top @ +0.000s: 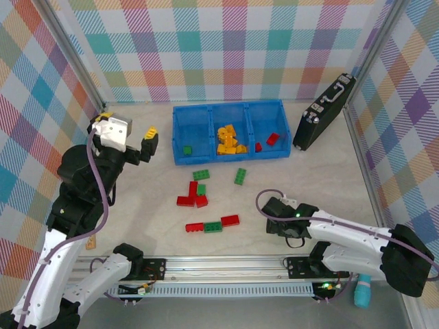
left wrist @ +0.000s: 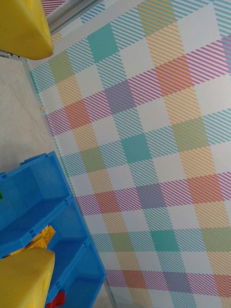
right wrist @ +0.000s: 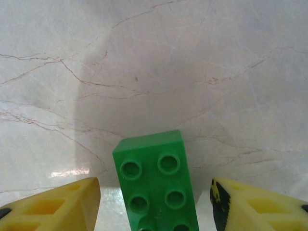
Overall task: Sort the legos into containers by color
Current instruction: Pick up the lego from the bottom-center of the table.
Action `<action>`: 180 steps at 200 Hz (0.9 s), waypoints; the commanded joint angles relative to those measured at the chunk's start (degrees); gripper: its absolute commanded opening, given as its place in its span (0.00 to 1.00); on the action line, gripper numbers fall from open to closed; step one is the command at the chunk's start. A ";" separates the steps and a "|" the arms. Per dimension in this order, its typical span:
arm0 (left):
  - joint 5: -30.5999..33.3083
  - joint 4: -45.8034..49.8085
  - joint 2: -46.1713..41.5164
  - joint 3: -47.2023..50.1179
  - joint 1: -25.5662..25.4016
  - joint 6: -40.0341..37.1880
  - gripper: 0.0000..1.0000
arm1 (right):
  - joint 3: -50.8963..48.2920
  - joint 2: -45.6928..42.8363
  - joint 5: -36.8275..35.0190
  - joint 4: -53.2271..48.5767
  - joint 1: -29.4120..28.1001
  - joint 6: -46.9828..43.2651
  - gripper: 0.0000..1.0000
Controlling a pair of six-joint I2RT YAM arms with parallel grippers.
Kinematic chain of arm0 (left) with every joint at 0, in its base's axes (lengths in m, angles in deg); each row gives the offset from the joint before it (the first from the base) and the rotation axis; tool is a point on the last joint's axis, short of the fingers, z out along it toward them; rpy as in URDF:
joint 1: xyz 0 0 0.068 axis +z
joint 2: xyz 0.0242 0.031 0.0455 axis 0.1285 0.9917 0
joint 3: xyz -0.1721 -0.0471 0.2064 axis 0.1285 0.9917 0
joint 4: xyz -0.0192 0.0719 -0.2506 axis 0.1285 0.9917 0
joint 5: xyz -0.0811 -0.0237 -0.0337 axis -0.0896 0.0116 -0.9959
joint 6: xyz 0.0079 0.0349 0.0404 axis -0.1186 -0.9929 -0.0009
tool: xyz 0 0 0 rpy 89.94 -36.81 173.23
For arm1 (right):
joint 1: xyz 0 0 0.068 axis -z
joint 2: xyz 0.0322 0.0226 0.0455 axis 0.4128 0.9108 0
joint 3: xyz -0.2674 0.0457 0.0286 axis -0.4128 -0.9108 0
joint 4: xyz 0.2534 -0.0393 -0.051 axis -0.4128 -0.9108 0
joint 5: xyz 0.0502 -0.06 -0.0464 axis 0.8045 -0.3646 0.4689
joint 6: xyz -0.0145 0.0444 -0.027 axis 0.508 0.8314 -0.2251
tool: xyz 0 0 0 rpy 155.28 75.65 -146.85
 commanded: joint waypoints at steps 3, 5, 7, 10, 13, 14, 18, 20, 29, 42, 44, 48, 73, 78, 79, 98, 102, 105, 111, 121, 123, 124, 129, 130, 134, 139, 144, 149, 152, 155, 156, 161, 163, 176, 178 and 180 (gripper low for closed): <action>-0.95 -0.06 0.47 -1.45 -0.41 0.99 1.00 | 1.68 2.28 -0.02 1.15 1.13 -1.76 0.59; -0.88 -0.06 0.49 -1.45 -0.40 0.98 1.00 | 1.76 2.49 0.07 1.19 1.21 -1.90 0.59; -0.93 -0.06 0.60 -1.52 -0.36 1.03 1.00 | 1.77 2.72 0.16 1.29 1.34 -1.98 0.58; -0.93 -0.02 0.63 -1.49 -0.41 1.00 1.00 | 1.82 2.97 0.25 1.34 1.49 -2.18 0.58; -0.95 -0.01 0.70 -1.58 -0.40 0.98 1.00 | 1.86 3.29 0.42 1.52 1.70 -2.35 0.58; -0.95 0.05 0.71 -1.60 -0.39 0.98 1.00 | 1.87 3.38 0.49 1.58 1.76 -2.43 0.57; -0.82 0.07 0.80 -1.58 -0.38 0.98 1.00 | 1.93 3.74 0.68 1.75 2.01 -2.57 0.56; -0.78 0.10 0.85 -1.68 -0.38 0.98 1.00 | 1.95 3.91 0.77 1.80 2.11 -2.65 0.56; -0.70 0.27 0.96 -1.69 -0.38 0.90 1.00 | 2.04 4.70 1.08 2.06 2.57 -2.97 0.54; -0.36 0.47 0.89 -1.74 -0.38 0.76 1.00 | 2.09 5.67 1.57 2.59 3.28 -3.41 0.51; -0.34 0.42 0.77 -1.63 -0.38 0.73 1.00 | 2.12 5.85 1.72 2.78 3.41 -3.56 0.50; -0.27 0.31 0.62 -1.51 -0.38 0.72 1.00 | 2.21 6.20 2.00 3.15 3.68 -3.83 0.49; -0.24 -0.98 0.63 -0.23 -0.21 0.22 1.00 | 3.19 9.36 3.70 5.04 5.29 -6.27 0.40; -0.22 -0.67 1.01 -0.49 -0.12 0.28 1.00 | 3.55 10.09 3.94 5.32 5.56 -6.74 0.39; -0.28 -0.59 1.04 -0.49 -0.12 0.28 1.00 | 3.59 10.25 4.01 5.37 5.67 -6.82 0.38; -0.81 0.54 2.11 -1.56 0.06 0.28 1.00 | 4.81 12.52 5.00 6.86 6.67 -8.78 0.35; -0.92 0.57 2.12 -1.53 0.13 0.21 1.00 | 5.33 12.88 5.11 6.98 6.87 -9.26 0.34; -0.97 0.60 2.06 -1.54 0.15 0.27 1.00 | 5.60 13.13 5.18 7.15 7.10 -9.67 0.34; -1.03 0.39 1.86 -1.33 0.25 0.20 1.00 | 6.57 13.58 5.30 7.26 7.46 -10.70 0.33; -0.95 0.12 1.85 -1.10 0.45 0.06 1.00 | 8.52 14.29 5.40 6.89 8.11 -12.56 0.32; -0.90 0.18 1.84 -1.10 0.42 0.03 1.00 | 9.03 14.42 5.40 6.78 8.25 -12.99 0.32; -0.88 0.19 1.81 -1.10 0.42 0.02 1.00 | 9.27 14.48 5.40 6.72 8.28 -13.20 0.32; -0.80 0.42 1.80 -1.17 0.42 0.01 1.00 | 10.42 14.81 5.40 6.44 8.64 -14.34 0.32; -0.79 0.44 1.84 -1.18 0.42 0.01 1.00 | 10.67 14.86 5.40 6.42 8.66 -14.58 0.32; -0.81 0.46 1.76 -1.19 0.42 0.01 1.00 | 11.69 15.16 5.40 6.17 8.96 -15.53 0.32; -0.94 0.44 1.71 -1.10 0.42 -0.07 1.00 | 13.13 15.59 5.48 5.77 9.29 -16.73 0.32; -0.96 0.22 1.69 -1.03 0.46 -0.07 1.00 | 14.38 16.11 5.64 5.26 9.65 -18.08 0.31; -1.00 0.25 1.77 -1.06 0.44 -0.13 1.00 | 16.13 16.61 5.60 4.68 9.81 -19.39 0.31; -1.02 0.27 1.81 -1.14 0.49 -0.16 1.00 | 17.29 16.98 5.54 4.38 9.93 -20.25 0.31; -1.08 0.42 1.86 -1.22 0.48 -0.16 1.00 | 18.45 17.32 5.50 4.09 9.92 -21.10 0.31; -1.10 0.49 1.87 -1.29 0.49 -0.16 1.00 | 18.86 17.43 5.45 4.01 9.91 -21.34 0.31; -1.04 0.67 2.02 -1.43 0.50 -0.18 1.00 | 20.75 18.11 5.40 3.68 9.99 -22.79 0.30; -1.06 0.76 2.11 -1.55 0.48 -0.21 1.00 | 21.64 18.43 5.40 3.50 9.99 -23.33 0.30; -1.07 0.82 2.06 -1.42 0.50 -0.29 1.00 | 27.16 21.01 5.48 2.68 10.26 -26.86 0.30; -1.02 0.75 2.05 -1.38 0.50 -0.33 1.00 | 27.99 21.50 5.49 2.52 10.30 -27.42 0.30; -1.01 0.74 1.98 -1.28 0.50 -0.33 1.00 | 28.92 22.02 5.56 2.39 10.33 -27.96 0.30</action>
